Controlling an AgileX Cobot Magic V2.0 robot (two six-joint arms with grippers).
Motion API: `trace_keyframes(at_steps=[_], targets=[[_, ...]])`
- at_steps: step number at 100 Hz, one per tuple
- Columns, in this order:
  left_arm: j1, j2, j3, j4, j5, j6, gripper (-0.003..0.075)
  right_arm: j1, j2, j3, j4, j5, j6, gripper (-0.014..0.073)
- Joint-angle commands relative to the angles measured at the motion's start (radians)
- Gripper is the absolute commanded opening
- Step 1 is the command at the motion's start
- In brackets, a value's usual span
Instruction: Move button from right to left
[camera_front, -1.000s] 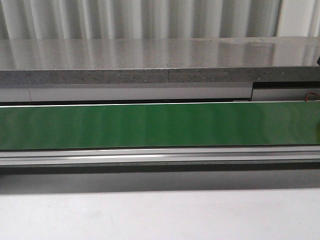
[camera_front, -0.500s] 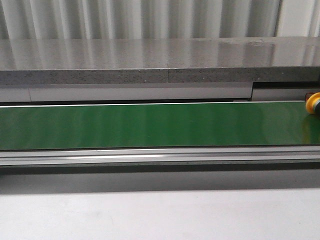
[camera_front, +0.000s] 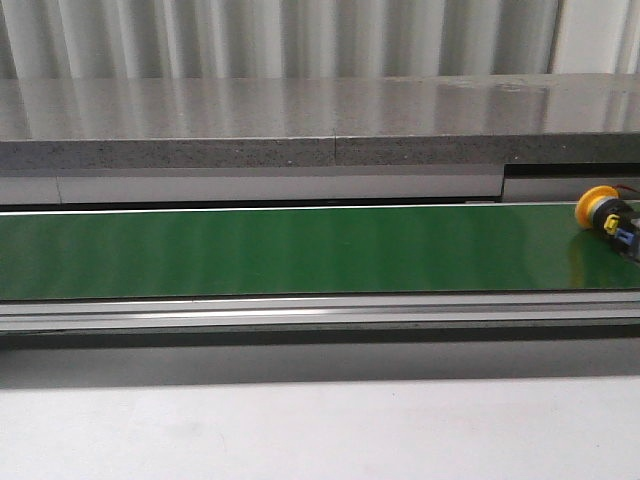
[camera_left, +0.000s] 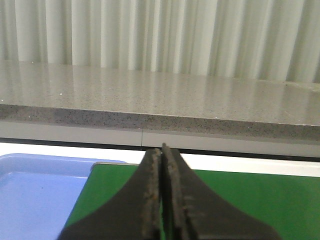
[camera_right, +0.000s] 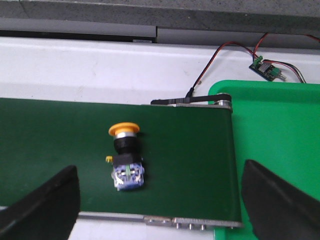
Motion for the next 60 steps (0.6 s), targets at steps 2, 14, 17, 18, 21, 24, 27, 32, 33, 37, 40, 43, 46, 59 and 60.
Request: trace_keyframes(at_steps=[2,14,17,18,21,24,27,32,33,37,40,43,46,59,60], targets=[[0.003,-0.035,0.023,-0.008,-0.075,-0.003,-0.002,0.0,-0.12,0.065,0.012,-0.065,-0.021,0.0645],[0.003,-0.035,0.023,-0.008,-0.075,-0.003,-0.002,0.0,-0.246,0.169,0.012,-0.072,-0.021,0.0645],[0.003,-0.035,0.023,-0.008,-0.075,-0.003,-0.002,0.0,-0.272,0.195,0.012,-0.076,-0.021,0.0643],[0.003,-0.035,0.023,-0.008,-0.075,-0.003,-0.002,0.0,-0.285,0.2,0.013,-0.079,-0.021,0.0642],[0.003,-0.035,0.023,-0.008,-0.075,-0.003,-0.002,0.0,-0.31,0.218,0.018,-0.085,-0.021,0.0631],[0.003,-0.035,0.023,-0.008,-0.075,-0.003,-0.002,0.0,-0.334,0.238,0.024,-0.094,-0.021,0.0605],[0.003,-0.035,0.023,-0.008,-0.075,-0.003,-0.002,0.0,-0.355,0.252,0.032,-0.105,-0.021,0.0577],[0.003,-0.035,0.023,-0.008,-0.075,-0.003,-0.002,0.0,-0.392,0.27,0.037,-0.117,-0.021,0.0508],[0.003,-0.035,0.023,-0.008,-0.075,-0.003,-0.002,0.0,-0.396,0.273,0.038,-0.118,-0.021,0.0485],[0.003,-0.035,0.023,-0.008,-0.075,-0.003,-0.002,0.0,-0.418,0.28,0.038,-0.123,-0.021,0.0419],[0.003,-0.035,0.023,-0.008,-0.075,-0.003,-0.002,0.0,-0.429,0.284,0.038,-0.123,-0.021,0.0346],[0.003,-0.035,0.023,-0.008,-0.075,-0.003,-0.002,0.0,-0.437,0.286,0.038,-0.126,-0.021,0.0283],[0.003,-0.035,0.023,-0.008,-0.075,-0.003,-0.002,0.0,-0.444,0.286,0.038,-0.126,-0.021,0.0219],[0.003,-0.035,0.023,-0.008,-0.075,-0.003,-0.002,0.0,-0.444,0.286,0.038,-0.128,-0.021,-0.0069],[0.003,-0.035,0.023,-0.008,-0.075,-0.003,-0.002,0.0,-0.444,0.286,0.038,-0.128,-0.021,-0.0075]])
